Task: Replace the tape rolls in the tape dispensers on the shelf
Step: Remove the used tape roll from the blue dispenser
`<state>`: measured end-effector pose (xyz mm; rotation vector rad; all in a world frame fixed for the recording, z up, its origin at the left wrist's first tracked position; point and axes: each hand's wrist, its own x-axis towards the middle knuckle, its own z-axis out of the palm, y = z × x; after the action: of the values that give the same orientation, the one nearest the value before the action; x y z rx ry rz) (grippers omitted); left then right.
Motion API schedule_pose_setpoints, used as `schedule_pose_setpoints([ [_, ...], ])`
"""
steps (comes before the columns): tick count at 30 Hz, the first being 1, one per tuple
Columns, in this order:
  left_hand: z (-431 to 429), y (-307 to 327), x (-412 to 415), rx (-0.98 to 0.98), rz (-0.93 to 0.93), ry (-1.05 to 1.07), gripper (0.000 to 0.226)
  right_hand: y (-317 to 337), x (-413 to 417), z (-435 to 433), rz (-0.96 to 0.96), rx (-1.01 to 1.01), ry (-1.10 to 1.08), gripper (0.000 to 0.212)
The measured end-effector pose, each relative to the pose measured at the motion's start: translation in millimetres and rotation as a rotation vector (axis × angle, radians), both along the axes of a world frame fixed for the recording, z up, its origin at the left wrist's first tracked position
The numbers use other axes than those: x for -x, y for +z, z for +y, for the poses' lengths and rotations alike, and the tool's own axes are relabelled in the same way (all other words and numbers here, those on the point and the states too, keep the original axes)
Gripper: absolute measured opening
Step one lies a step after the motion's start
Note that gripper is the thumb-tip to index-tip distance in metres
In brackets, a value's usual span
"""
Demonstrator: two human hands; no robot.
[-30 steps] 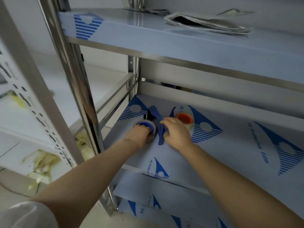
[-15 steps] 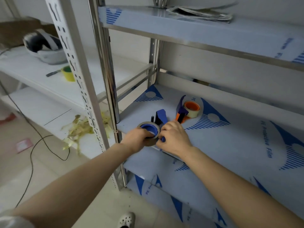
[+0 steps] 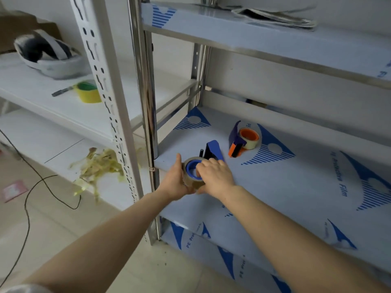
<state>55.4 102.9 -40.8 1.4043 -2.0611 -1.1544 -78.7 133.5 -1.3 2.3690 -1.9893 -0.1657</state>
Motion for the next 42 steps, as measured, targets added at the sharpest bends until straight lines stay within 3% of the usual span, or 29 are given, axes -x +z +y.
schedule_pose_setpoints([
  [7, -27.0, -15.2, -9.9, 0.056, 0.069, -0.078, 0.128, 4.3, -13.0, -10.9, 0.005, 0.013, -0.028, 0.025],
  [16, -47.1, -21.2, 1.3, 0.052, 0.128, -0.082, 0.134, 9.9, -18.2, -13.1, -0.119, -0.006, -0.209, 0.023],
  [21, -49.5, -20.2, 2.6, 0.009, 0.171, -0.068, 0.126, 12.6, -14.8, -13.6, -0.353, 0.029, -0.271, 0.018],
  [24, -55.0, -21.8, 0.9, -0.026, 0.216, -0.08, 0.133, 16.1, -10.4, -14.3, -0.391, 0.043, -0.274, 0.011],
  [26, -56.3, -24.3, -1.2, -0.057, 0.231, -0.074, 0.125, 16.8, -9.5, -14.3, -0.419, 0.039, -0.274, 0.01],
  [28, -57.3, -26.2, -2.0, -0.002, 0.207, -0.056, 0.095, 17.5, -11.4, -13.4, -0.477, 0.05, -0.284, 0.014],
  [31, -55.3, -22.7, -3.2, 0.058, 0.113, -0.055, 0.07, 21.8, -12.5, -13.0, -0.636, 0.174, -0.266, 0.015],
  [37, -52.0, -8.2, 3.2, 0.111, -0.075, -0.057, 0.098, 35.2, -0.8, -13.4, -0.86, 0.374, -0.388, 0.02],
  [42, -46.7, 18.4, 11.1, 0.322, -0.007, -0.047, 0.088, 24.7, 27.7, 4.1, -0.818, 0.484, -0.569, 0.028],
])
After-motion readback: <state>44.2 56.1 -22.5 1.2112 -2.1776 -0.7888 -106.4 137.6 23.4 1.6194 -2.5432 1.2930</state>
